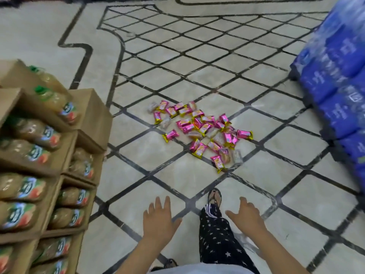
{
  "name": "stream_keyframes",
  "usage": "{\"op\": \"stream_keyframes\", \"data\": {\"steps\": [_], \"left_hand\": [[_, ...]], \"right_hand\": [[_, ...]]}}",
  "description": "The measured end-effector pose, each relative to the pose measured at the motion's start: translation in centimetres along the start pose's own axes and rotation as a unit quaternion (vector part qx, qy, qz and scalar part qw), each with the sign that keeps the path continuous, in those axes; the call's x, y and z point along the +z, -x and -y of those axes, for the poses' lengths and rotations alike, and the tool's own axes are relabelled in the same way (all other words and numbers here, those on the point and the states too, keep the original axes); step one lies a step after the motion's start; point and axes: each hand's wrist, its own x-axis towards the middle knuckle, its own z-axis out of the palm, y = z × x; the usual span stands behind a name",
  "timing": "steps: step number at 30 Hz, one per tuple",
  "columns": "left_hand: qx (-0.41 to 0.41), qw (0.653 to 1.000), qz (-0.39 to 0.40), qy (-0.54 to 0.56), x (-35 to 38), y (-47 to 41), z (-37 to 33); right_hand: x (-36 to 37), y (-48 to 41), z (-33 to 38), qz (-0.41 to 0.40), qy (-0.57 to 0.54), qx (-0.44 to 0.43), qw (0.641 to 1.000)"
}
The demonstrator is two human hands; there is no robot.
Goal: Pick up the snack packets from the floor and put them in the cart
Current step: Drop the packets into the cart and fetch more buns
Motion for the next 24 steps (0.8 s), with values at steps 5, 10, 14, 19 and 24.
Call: {"op": "stream_keyframes", "data": {"steps": [5,10,14,19,24], "left_hand": [[0.011,1.000,0.010,-0.010,-5.1,-8.5,-5.5],[0.018,0.999,0.017,0.032,-10.7,-16.0,-10.6],[0.006,0.999,0.022,0.038,-12.9,-22.3,-12.5],[-0.005,0.996,0.052,0.069,-12.4,-28.9,-14.2],[0.007,0.995,0.070,0.076,-8.1,-39.4,-15.4]], "right_hand": [[-5.9,-8.8,0.0,0.010,-0.021,0.006,1.000],[-12.0,-16.5,-1.0,0.029,-0.004,0.015,0.999],[-14.7,-23.2,-1.5,0.057,0.011,0.022,0.998],[-14.7,-29.9,-1.4,0.072,-0.010,0.054,0.996],[-9.7,-39.0,-1.4,0.114,-0.063,0.094,0.987]]}}
